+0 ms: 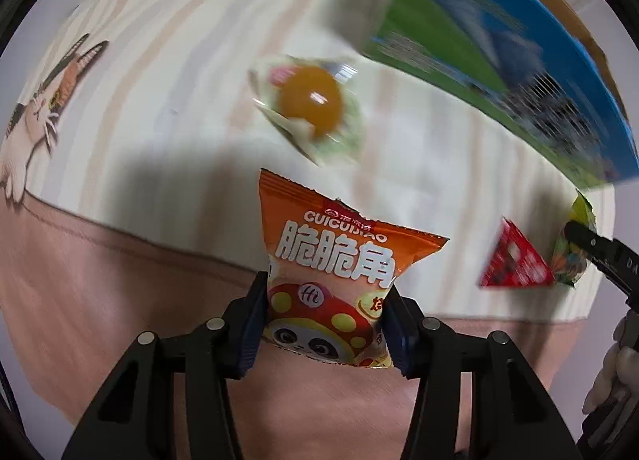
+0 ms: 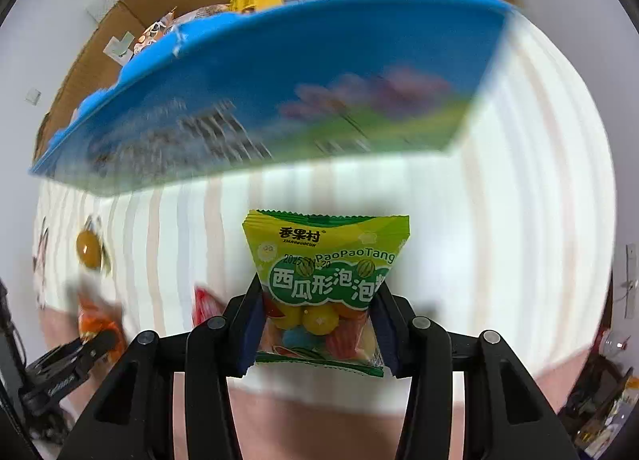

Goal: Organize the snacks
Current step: 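Grasp the orange CUICUIJIAO bag with left tool while right grasps green candy bag, then carry both bags into the box and open both tools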

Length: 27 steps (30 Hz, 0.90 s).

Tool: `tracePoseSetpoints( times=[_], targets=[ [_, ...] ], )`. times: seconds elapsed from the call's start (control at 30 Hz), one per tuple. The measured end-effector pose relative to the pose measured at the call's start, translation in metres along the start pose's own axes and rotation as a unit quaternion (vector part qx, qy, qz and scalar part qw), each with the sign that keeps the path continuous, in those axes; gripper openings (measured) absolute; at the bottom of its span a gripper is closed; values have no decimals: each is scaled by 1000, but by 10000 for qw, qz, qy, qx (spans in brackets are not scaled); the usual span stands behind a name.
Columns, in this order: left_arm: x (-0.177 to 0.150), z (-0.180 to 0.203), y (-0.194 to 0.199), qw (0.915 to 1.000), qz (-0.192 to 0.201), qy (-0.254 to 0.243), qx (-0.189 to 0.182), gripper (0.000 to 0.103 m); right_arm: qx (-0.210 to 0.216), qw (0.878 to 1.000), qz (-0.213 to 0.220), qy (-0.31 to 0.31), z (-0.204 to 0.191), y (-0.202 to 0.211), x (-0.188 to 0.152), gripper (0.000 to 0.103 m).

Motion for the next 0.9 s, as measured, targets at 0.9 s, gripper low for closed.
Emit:
tracePoseSetpoints(
  times=[0.9],
  targets=[
    [-73, 60, -32, 9959, -194, -831, 307, 49, 326, 9932, -847, -729, 42, -19, -145, 56]
  ],
)
Point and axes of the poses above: each gripper's, at about its wrist camera, not at the fingertips, and y roughly against the way its jaws point, z to its right, x to its top, the point moved 7 cm from there along -y, roughly the way its jaws point, and after that the axes turned 8 degrees about x, right-handed, at the moved point
